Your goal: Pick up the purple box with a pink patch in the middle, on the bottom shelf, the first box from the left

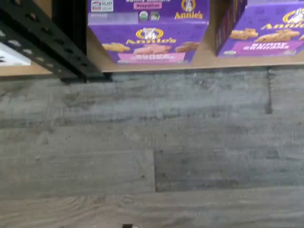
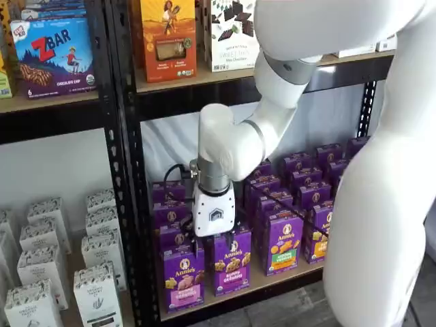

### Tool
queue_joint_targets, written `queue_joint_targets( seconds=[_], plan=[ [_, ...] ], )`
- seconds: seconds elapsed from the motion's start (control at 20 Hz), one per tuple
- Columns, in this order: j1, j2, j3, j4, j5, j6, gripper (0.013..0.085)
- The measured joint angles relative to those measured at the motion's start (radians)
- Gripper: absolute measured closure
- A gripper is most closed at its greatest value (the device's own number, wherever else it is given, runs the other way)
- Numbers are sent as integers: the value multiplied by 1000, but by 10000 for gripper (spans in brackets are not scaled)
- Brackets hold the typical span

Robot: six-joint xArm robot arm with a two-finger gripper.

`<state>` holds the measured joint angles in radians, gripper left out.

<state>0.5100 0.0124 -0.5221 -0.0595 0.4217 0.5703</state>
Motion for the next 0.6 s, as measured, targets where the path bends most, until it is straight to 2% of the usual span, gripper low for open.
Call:
queue_joint_targets(
  seconds=[0.1,0.2,0.4,0.6],
  plan=[
    [-5,26,-15,-42,-10,33,130],
    [-10,64,-38,-58,-12,43,130],
    [-16,131,-77,-41,-23,22,130],
    [-34,195,-111,0,-41,-32,130]
  ],
)
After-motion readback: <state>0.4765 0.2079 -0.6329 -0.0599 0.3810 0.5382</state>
